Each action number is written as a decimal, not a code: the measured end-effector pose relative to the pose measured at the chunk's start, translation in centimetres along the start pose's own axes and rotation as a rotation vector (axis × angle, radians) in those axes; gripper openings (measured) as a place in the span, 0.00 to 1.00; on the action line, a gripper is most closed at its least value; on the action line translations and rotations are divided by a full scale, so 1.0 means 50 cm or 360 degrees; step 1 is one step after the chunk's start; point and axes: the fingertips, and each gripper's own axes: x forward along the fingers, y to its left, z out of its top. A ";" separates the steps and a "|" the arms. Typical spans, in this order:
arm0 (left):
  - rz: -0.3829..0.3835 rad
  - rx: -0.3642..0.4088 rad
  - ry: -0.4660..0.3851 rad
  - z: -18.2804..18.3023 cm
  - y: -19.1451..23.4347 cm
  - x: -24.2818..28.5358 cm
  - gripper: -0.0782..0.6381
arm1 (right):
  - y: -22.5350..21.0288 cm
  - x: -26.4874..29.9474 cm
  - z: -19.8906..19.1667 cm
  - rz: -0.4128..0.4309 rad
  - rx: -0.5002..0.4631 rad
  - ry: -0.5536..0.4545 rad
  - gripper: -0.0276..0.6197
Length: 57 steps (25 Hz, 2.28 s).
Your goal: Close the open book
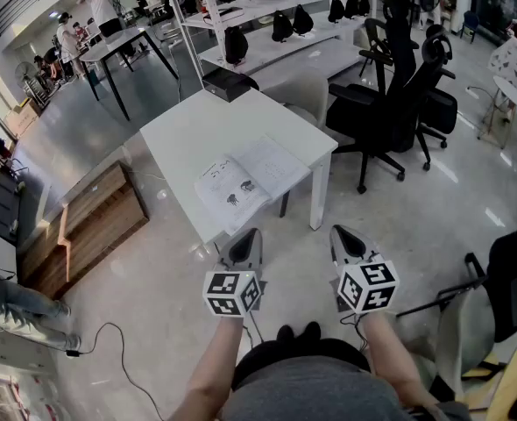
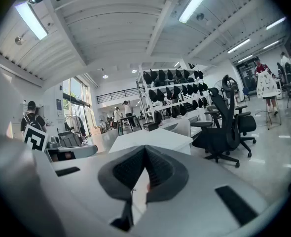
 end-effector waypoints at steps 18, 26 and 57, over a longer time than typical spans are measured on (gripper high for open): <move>0.0117 0.0010 0.0020 -0.008 -0.001 0.026 0.12 | -0.039 0.006 -0.020 0.0027 0.0060 0.0060 0.05; 0.0141 0.0015 0.0040 0.002 0.007 0.037 0.12 | -0.042 0.019 -0.018 0.0058 0.0062 0.0056 0.05; 0.0128 -0.0106 0.0158 0.020 0.255 0.357 0.30 | -0.142 0.387 0.013 -0.0062 0.0091 0.0254 0.05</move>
